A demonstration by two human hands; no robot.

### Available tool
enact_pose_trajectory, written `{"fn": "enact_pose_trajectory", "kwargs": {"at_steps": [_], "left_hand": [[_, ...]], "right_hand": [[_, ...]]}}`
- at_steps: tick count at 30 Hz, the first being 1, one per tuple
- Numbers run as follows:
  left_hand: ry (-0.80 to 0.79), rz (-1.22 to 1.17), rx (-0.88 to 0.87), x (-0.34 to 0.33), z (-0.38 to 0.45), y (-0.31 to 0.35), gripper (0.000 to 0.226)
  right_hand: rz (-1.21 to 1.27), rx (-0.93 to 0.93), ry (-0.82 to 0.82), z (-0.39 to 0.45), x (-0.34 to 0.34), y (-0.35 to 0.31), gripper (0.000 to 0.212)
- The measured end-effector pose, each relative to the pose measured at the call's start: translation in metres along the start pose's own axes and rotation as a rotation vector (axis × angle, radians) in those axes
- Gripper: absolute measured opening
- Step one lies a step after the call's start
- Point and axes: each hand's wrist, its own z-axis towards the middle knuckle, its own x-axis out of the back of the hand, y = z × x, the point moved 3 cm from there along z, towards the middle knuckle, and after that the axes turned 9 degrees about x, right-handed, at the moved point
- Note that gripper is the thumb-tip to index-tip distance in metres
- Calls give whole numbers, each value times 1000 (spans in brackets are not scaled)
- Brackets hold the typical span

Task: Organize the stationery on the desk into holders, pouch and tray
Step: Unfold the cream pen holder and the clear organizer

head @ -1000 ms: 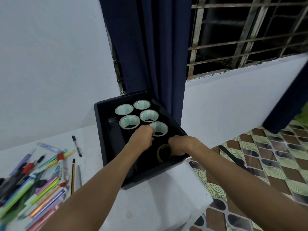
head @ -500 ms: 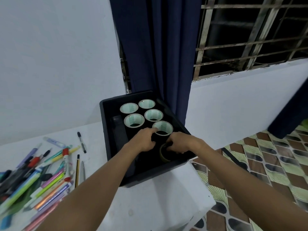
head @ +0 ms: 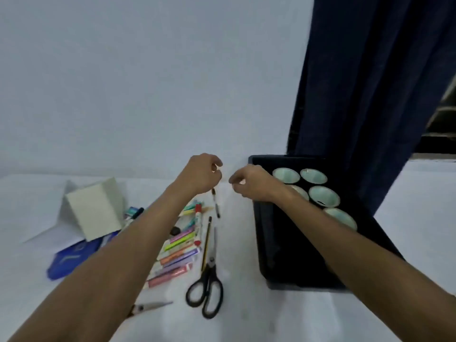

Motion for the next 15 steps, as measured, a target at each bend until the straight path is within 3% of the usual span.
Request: {"fn": "enact_pose_trajectory", "kwargs": {"at_steps": [5,10,15], "left_hand": [[152,47,258,75,-20,-108,33],[315,50,508,125,-49,-203,35],[190,152,675,127,-57,-258,31]], "right_hand": [[43,236,-45,76,-59,-90,28],[175,292,-113,130,-122,-159,29],[255,165,-178,171,-186,-187,47]]}}
